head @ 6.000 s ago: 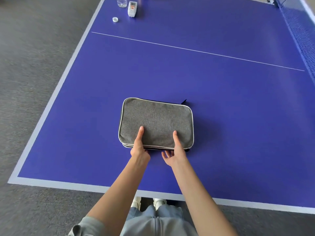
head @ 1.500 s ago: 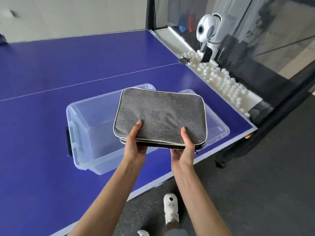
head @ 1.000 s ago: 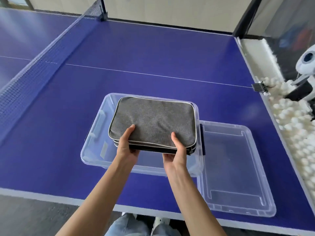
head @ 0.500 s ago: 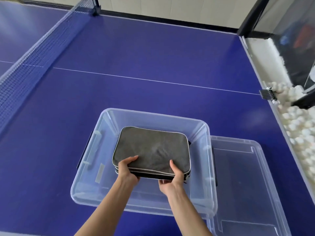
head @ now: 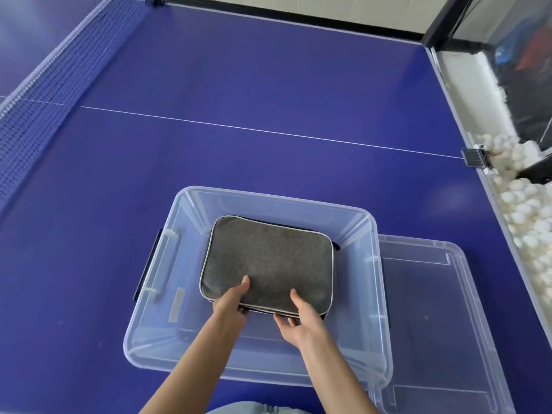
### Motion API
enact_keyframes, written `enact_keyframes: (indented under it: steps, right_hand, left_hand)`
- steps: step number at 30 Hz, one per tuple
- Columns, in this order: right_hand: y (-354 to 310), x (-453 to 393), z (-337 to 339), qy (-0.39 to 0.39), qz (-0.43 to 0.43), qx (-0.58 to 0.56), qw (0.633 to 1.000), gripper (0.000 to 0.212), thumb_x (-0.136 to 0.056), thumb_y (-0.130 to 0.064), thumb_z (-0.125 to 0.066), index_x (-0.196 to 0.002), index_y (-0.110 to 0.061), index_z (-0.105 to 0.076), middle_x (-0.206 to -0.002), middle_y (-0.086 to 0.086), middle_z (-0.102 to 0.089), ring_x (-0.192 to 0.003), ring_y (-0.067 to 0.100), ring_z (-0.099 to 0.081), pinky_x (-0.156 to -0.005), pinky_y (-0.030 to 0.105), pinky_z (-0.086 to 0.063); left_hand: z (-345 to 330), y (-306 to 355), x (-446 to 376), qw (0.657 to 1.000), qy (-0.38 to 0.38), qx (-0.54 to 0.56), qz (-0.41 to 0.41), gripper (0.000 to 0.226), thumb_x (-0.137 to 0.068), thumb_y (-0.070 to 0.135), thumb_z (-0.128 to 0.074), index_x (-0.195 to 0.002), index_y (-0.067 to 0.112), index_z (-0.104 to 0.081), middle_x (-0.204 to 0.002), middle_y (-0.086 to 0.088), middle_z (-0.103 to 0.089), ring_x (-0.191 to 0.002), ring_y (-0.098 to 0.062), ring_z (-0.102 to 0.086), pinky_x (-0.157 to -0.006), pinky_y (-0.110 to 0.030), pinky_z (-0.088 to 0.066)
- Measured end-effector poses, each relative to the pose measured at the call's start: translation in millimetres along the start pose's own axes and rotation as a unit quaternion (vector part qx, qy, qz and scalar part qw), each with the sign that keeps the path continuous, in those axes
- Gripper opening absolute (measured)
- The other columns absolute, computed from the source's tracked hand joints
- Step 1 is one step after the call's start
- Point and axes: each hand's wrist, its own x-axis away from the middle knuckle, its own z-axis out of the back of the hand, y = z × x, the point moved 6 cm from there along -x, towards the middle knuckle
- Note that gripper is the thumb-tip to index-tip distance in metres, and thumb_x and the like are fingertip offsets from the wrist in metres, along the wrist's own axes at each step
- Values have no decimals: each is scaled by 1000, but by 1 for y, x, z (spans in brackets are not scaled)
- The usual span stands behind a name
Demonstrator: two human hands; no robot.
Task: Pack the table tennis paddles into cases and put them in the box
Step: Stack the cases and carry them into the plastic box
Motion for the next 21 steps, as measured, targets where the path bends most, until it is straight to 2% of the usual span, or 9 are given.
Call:
enact_keyframes:
  steps: [4,6,8,10,11,13,15,17,21]
  right_hand:
    - [3,8,1,-22,-7,143,989,38,-83,-9,-68,-116,-5,-50,-137,16,-34,-112,27,-46,-101,40,-41]
    - [5,20,6,-65,-16,259,964,46,-80,-17,-70,-120,-5,-51,-131,16,-39,-101,25,-50,-95,38,-44]
    - [0,34,10,-132,34,395,908,39,-76,-19,-74,-110,-8,-60,-121,13,-56,-102,24,-59,-87,32,-50]
    - [-18,47,7,-166,197,525,811,29,-79,-13,-72,-107,-12,-64,-108,4,-68,-99,20,-64,-84,24,-50]
    - [-32,52,2,-148,310,594,727,32,-80,-14,-71,-111,-14,-64,-110,1,-66,-103,19,-61,-86,19,-47]
    - [-49,54,-13,-75,494,727,472,63,-76,-26,-73,-133,-20,-46,-138,3,-45,-128,23,-39,-103,20,-31]
    - [-52,33,-19,-19,498,820,282,102,-72,-39,-75,-149,-27,-9,-157,10,-1,-143,34,-2,-117,41,-13]
    - [-53,5,-17,5,441,874,203,125,-67,-45,-78,-145,-31,19,-153,12,27,-141,39,20,-114,58,-5]
    - [-50,-16,-17,38,439,885,150,139,-63,-49,-79,-136,-31,36,-149,15,35,-138,44,26,-106,71,-6]
  left_hand:
    - [1,-2,26,963,-56,-256,58,49,-80,33,-72,-110,3,-48,-111,-16,-50,-97,-29,-55,-82,-40,-52]
    - [2,3,44,869,-136,-475,33,39,-81,33,-71,-103,3,-60,-104,-12,-63,-88,-24,-63,-78,-32,-55]
    - [-6,30,53,763,-143,-607,-168,17,-80,27,-70,-89,13,-70,-86,-4,-71,-77,-17,-66,-71,-24,-53]
    - [-22,62,66,618,-99,-638,-450,18,-68,32,-65,-83,23,-70,-83,1,-67,-84,-22,-62,-73,-27,-49]
    - [-30,66,69,524,-101,-653,-537,37,-62,37,-66,-97,24,-69,-97,1,-65,-96,-25,-57,-81,-31,-48]
    - [-37,56,48,368,-128,-725,-567,89,-57,48,-75,-138,29,-42,-139,-6,-42,-127,-31,-35,-105,-48,-36]
    - [-38,44,26,254,-121,-789,-546,121,-53,56,-80,-148,37,-7,-156,-9,-2,-140,-35,-1,-113,-61,-7]
    - [-40,40,17,187,-98,-801,-560,132,-46,63,-80,-148,37,0,-155,-10,4,-139,-38,7,-106,-69,-2]
    - [-41,37,15,173,-71,-799,-572,128,-45,67,-75,-149,34,-9,-155,-15,-13,-140,-42,-7,-105,-70,-10]
